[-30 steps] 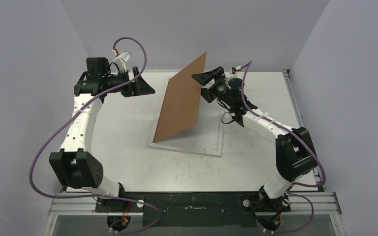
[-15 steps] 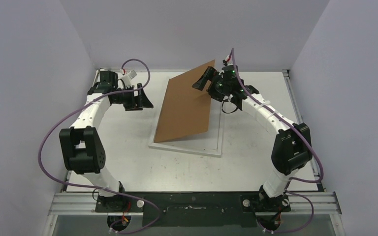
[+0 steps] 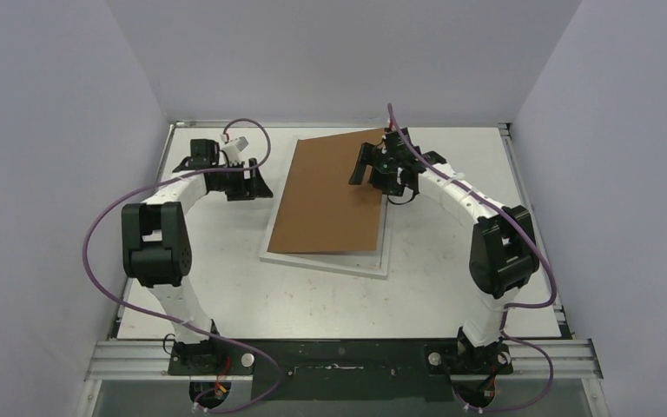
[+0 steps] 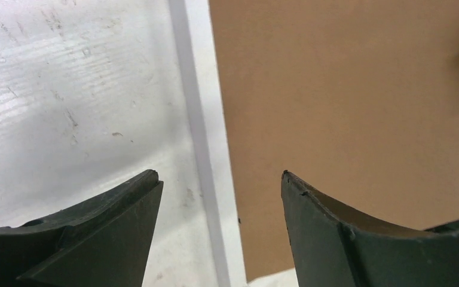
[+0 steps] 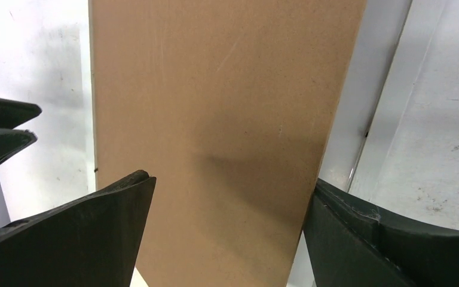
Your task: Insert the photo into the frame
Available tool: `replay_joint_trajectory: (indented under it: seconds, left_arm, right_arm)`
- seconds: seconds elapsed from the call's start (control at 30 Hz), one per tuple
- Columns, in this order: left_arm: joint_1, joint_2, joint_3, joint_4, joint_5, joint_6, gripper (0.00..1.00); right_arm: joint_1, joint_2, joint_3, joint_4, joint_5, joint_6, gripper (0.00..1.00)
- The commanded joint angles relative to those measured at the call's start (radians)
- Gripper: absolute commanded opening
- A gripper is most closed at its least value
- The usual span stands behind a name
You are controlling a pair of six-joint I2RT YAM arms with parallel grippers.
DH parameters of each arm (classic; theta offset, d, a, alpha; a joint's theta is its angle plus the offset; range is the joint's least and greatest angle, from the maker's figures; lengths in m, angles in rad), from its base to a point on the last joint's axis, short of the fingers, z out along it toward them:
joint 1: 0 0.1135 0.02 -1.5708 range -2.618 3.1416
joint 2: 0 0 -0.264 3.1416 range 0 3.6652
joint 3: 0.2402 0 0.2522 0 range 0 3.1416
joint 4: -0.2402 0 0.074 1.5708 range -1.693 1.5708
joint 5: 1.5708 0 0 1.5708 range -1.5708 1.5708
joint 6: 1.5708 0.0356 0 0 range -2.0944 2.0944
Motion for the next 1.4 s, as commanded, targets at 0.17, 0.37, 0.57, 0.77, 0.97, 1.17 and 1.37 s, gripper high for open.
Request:
replay_joint_trajectory:
  seconds: [0.17,0.37,0.57,0.77,0.97,1.17,1.37]
  left_arm:
    - [-0.019,0.137,0.007,0.119,-0.009,0.016,0.59]
    - [-0.019,0.159,-0.018,0.134,0.025,-0.013,0.48]
    - [-0.051,0.151,-0.047,0.145,0.033,-0.019,0.39]
    - [-0.050,0.162,-0.054,0.142,0.028,-0.028,0.27]
    - [-0.052,0.148,-0.067,0.146,0.022,-0.030,0.26]
    - [-0.051,0.136,-0.071,0.139,0.018,-0.023,0.19]
    - [-0.050,0.140,-0.075,0.135,0.023,-0.023,0.16]
  right_arm:
    - [-0.013,0.023,0.010,0.001,0.038,-0.060,0.90]
    - [-0.014,0.035,-0.019,0.015,0.048,-0.077,0.90]
    - [-0.015,0.059,-0.025,0.014,0.059,-0.094,0.90]
    - [-0.014,0.085,-0.029,0.012,0.083,-0.111,0.90]
    - [-0.011,0.109,-0.027,-0.006,0.114,-0.136,0.90]
    - [-0.012,0.125,-0.028,-0.012,0.125,-0.144,0.90]
    - [-0.011,0.128,-0.033,-0.010,0.126,-0.140,0.90]
